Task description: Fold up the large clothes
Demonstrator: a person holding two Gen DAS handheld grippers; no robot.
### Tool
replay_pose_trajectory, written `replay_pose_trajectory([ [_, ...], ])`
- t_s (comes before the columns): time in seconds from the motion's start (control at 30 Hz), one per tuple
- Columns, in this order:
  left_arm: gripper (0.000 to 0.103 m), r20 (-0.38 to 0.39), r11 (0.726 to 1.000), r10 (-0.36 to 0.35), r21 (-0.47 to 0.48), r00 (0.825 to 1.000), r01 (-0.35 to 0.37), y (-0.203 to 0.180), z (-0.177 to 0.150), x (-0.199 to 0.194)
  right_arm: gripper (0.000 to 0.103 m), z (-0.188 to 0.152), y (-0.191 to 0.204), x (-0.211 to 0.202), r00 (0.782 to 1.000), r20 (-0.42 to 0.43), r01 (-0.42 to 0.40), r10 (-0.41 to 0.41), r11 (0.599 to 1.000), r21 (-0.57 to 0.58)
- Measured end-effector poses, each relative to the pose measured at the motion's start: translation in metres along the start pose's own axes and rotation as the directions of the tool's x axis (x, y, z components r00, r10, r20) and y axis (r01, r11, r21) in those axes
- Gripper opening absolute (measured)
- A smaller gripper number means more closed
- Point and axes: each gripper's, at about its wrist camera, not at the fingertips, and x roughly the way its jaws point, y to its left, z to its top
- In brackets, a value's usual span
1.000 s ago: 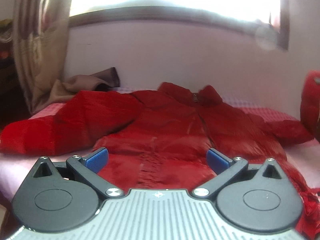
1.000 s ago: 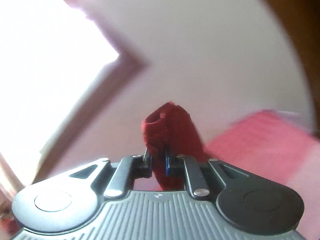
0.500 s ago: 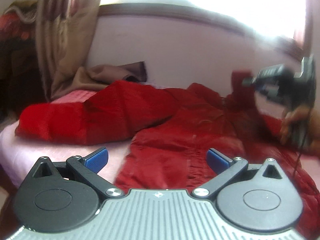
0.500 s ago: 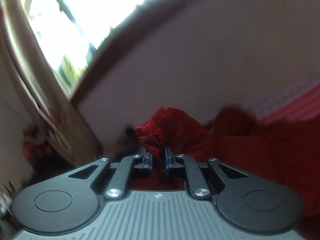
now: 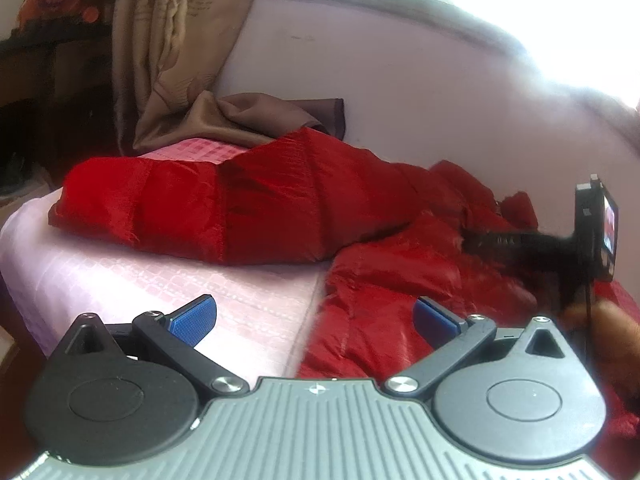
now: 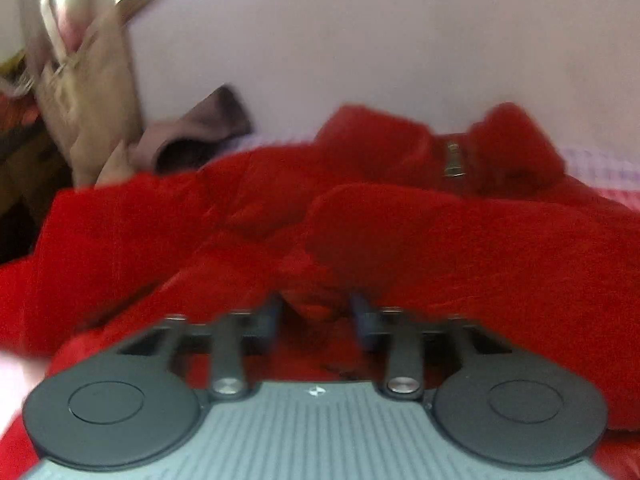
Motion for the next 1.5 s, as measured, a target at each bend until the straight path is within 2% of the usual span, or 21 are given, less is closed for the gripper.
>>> replay_pose_trajectory([
  [0.07, 0.103, 0.008, 0.999, 0.003, -0.04, 1.0, -0.002, 0.012, 0.005, 0.002, 0.08, 0.0, 0.007, -0.006, 1.0, -0.007, -0.011, 0.011, 1.0, -0.029],
  [0.1, 0.103, 0.017, 0.998, 0.003, -0.062, 1.0, -0.002, 0.02, 0.008, 0.002, 0.08, 0.002, 0.01, -0.012, 1.0, 0.004, -0.016, 0.016, 1.0, -0.017],
  [0.17, 0.103, 0.02, 0.993, 0.022, -0.118, 1.0, -0.02, 0.04, 0.013, 0.004, 0.08, 0.004, 0.009, -0.035, 0.995, 0.063, -0.077, 0.075, 0.996, 0.034],
  [0.23, 0.101, 0.021, 0.978, 0.029, -0.205, 0.999, -0.024, 0.067, 0.019, 0.007, 0.082, 0.002, 0.01, -0.062, 0.983, 0.107, -0.158, 0.15, 0.985, 0.064],
  [0.3, 0.098, 0.019, 0.961, 0.049, -0.273, 0.999, -0.042, 0.095, 0.026, 0.012, 0.089, -0.006, 0.012, -0.088, 0.966, 0.136, -0.232, 0.222, 0.97, 0.066],
  [0.4, 0.094, 0.007, 0.944, 0.049, -0.328, 0.999, -0.044, 0.134, 0.036, 0.024, 0.092, -0.028, 0.013, -0.124, 0.942, 0.15, -0.313, 0.301, 0.948, 0.061],
  [0.47, 0.091, -0.031, 0.928, 0.071, -0.364, 0.997, -0.077, 0.158, 0.042, 0.036, 0.092, -0.041, 0.014, -0.139, 0.934, 0.147, -0.337, 0.325, 0.94, 0.059],
  [0.53, 0.09, -0.038, 0.904, 0.063, -0.422, 0.997, -0.073, 0.179, 0.045, 0.044, 0.092, -0.055, 0.011, -0.152, 0.93, 0.144, -0.35, 0.338, 0.935, 0.062],
  [0.6, 0.09, -0.057, 0.883, 0.103, -0.454, 0.993, -0.118, 0.197, 0.05, 0.054, 0.092, -0.064, 0.008, -0.161, 0.933, 0.13, -0.346, 0.335, 0.936, 0.069],
  [0.67, 0.09, -0.044, 0.878, 0.085, -0.469, 0.995, -0.096, 0.208, 0.058, 0.06, 0.092, -0.072, 0.003, -0.169, 0.936, 0.118, -0.341, 0.33, 0.936, 0.082],
  [0.7, 0.088, -0.043, 0.88, 0.1, -0.462, 0.994, -0.108, 0.209, 0.061, 0.062, 0.092, -0.074, 0.001, -0.172, 0.937, 0.115, -0.34, 0.33, 0.936, 0.091],
  [0.77, 0.08, -0.056, 0.884, 0.122, -0.447, 0.991, -0.134, 0.212, 0.067, 0.071, 0.092, -0.079, -0.004, -0.177, 0.939, 0.119, -0.335, 0.322, 0.936, 0.112],
  [0.8, 0.063, -0.06, 0.887, 0.127, -0.439, 0.99, -0.14, 0.213, 0.069, 0.076, 0.092, -0.082, -0.007, -0.18, 0.939, 0.123, -0.334, 0.32, 0.934, 0.124],
  [0.83, 0.035, -0.064, 0.893, 0.145, -0.421, 0.987, -0.159, 0.212, 0.072, 0.08, 0.092, -0.084, -0.01, -0.183, 0.94, 0.129, -0.332, 0.315, 0.933, 0.141],
  [0.87, 0.027, -0.069, 0.9, 0.145, -0.406, 0.987, -0.16, 0.211, 0.073, 0.083, 0.092, -0.088, -0.013, -0.187, 0.94, 0.138, -0.331, 0.312, 0.931, 0.156],
  [0.93, 0.012, -0.05, 0.905, 0.157, -0.393, 0.986, -0.164, 0.206, 0.077, 0.083, 0.092, -0.092, -0.019, -0.195, 0.935, 0.156, -0.344, 0.318, 0.92, 0.189],
  [1.03, 0.009, 0.018, 0.932, 0.217, -0.302, 0.976, -0.202, 0.182, 0.094, 0.074, 0.092, -0.093, -0.029, -0.208, 0.932, 0.186, -0.349, 0.312, 0.91, 0.224],
  [1.17, 0.009, 0.144, 0.955, 0.188, -0.256, 0.971, -0.147, 0.138, 0.122, 0.041, 0.092, -0.092, -0.042, -0.225, 0.935, 0.236, -0.317, 0.265, 0.922, 0.224],
  [1.23, 0.009, 0.2, 0.971, 0.152, -0.21, 0.968, -0.11, 0.104, 0.139, 0.023, 0.092, -0.093, -0.051, -0.232, 0.938, 0.248, -0.303, 0.244, 0.923, 0.239],
  [1.33, 0.009, 0.259, 0.99, 0.058, -0.14, 0.964, -0.022, 0.049, 0.158, 0.0, 0.092, -0.096, -0.065, -0.24, 0.944, 0.264, -0.268, 0.201, 0.93, 0.251],
  [1.5, 0.009, 0.285, 0.989, -0.126, -0.042, 0.95, 0.144, -0.053, 0.176, -0.016, 0.092, -0.104, -0.089, -0.25, 0.948, 0.272, -0.241, 0.163, 0.929, 0.283],
])
